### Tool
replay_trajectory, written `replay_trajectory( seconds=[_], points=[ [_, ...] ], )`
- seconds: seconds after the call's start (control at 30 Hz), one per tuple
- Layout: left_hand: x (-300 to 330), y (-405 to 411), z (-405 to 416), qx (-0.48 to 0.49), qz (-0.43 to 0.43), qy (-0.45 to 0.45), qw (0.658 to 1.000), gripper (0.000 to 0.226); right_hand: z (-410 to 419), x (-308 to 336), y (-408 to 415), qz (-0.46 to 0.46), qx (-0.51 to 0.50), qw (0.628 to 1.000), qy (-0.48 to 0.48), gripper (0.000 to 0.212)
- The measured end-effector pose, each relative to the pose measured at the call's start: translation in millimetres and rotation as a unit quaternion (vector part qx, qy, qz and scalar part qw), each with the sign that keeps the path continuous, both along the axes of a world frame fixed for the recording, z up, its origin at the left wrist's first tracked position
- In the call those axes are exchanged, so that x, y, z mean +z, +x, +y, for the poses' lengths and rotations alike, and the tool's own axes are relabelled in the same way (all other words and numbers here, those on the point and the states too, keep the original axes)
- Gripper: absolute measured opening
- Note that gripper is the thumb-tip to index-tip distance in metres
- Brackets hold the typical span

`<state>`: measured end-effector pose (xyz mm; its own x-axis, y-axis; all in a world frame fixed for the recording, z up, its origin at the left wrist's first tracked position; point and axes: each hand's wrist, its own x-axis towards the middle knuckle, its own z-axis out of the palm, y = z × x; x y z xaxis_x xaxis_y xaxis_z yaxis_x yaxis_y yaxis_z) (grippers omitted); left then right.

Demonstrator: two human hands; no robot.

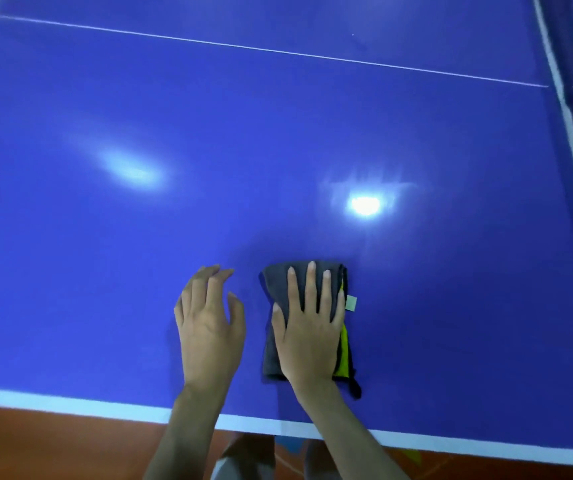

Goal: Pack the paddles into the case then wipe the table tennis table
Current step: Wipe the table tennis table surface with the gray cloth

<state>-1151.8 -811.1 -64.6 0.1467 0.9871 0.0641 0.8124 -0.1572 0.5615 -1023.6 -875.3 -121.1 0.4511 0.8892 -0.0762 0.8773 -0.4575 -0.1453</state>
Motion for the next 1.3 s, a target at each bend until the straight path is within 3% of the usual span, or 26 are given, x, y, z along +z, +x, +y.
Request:
replay_trajectory(
  seconds=[0.2, 0.57, 0.8, 1.3],
  points=[
    [1.5, -38.7, 24.0, 0.022, 0.000, 0.002, 1.000, 0.038, 55.0, 0.5, -54.6, 0.006, 0.003, 1.000, 0.022, 0.063],
    [-0.1, -5.1, 28.6, -0.041, 0.010, -0.002, 0.999, 0.039, 75.7, 1.7, 13.3, 0.013, 0.042, 0.999, 0.031, 0.059],
    [-5.9, 69.6, 18.5, -0.082, 0.014, -0.007, 0.997, 0.038, 35.3, 2.9, 123.9, -0.011, -0.001, 0.999, 0.038, 0.060],
    [-25.7, 309.3, -34.0, -0.166, 0.007, 0.025, 0.986, 0.029, -106.9, 4.8, 392.1, -0.028, -0.089, 0.996, 0.016, 0.063]
  ],
)
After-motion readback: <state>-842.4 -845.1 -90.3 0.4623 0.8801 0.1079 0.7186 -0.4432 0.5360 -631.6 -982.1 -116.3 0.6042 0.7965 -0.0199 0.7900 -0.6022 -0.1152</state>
